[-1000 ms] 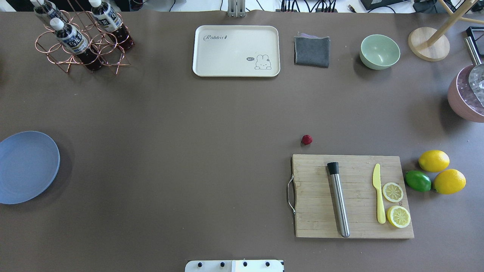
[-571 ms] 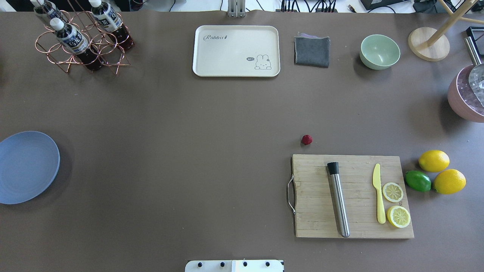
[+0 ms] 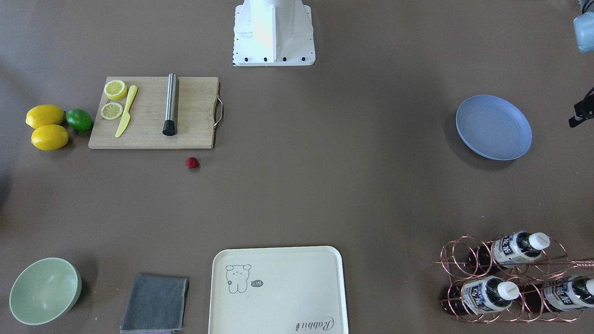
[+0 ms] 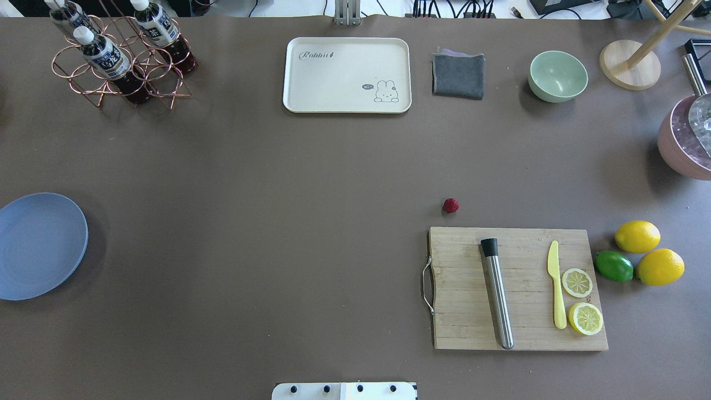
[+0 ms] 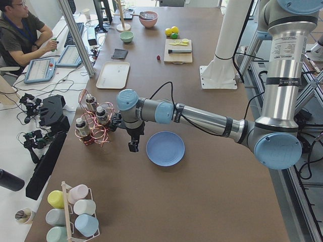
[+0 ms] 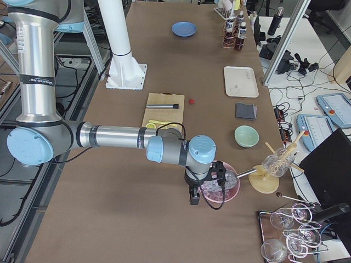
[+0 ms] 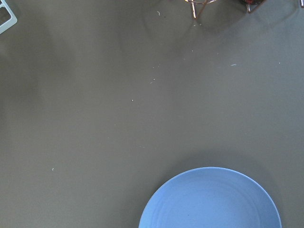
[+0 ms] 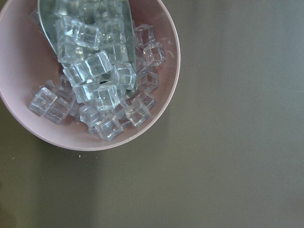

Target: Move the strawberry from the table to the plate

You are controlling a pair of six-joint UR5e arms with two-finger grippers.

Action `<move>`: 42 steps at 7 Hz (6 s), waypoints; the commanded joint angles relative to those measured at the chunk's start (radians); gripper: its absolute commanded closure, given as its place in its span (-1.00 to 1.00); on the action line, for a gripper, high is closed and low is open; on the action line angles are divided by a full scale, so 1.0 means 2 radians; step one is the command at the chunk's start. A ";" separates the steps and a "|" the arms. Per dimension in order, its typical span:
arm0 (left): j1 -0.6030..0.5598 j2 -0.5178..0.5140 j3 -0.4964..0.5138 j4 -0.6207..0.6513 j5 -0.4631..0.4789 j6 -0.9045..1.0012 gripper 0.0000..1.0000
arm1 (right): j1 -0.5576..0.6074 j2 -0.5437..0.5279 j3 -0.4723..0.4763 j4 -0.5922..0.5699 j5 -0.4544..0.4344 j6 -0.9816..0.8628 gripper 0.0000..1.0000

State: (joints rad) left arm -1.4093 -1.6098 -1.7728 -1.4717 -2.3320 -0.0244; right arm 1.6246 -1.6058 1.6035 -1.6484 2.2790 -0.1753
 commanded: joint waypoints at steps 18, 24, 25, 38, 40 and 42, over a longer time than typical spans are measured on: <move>0.159 0.109 0.196 -0.549 0.009 -0.278 -0.23 | -0.035 -0.019 0.007 0.050 0.101 0.001 -1.00; 0.153 0.101 0.147 -0.544 -0.040 -0.332 1.00 | -0.037 -0.018 0.013 0.050 0.102 0.001 -1.00; 0.159 0.091 0.101 -0.543 -0.040 -0.420 1.00 | -0.038 -0.018 0.014 0.050 0.102 0.001 -1.00; 0.475 -0.208 0.028 -0.287 0.221 -0.749 1.00 | -0.370 0.135 0.095 0.225 -0.020 0.609 -1.00; 0.475 -0.211 0.041 -0.287 0.222 -0.749 1.00 | -0.416 0.155 0.088 0.221 -0.056 0.627 -1.00; 0.475 -0.211 0.041 -0.285 0.222 -0.749 0.77 | -0.450 0.167 0.081 0.221 -0.089 0.640 -0.99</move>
State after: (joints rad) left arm -0.4587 -2.0304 -1.6918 -2.0441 -1.8884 -1.5230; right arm 0.7612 -1.2851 1.7722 -1.2053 2.1346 1.0907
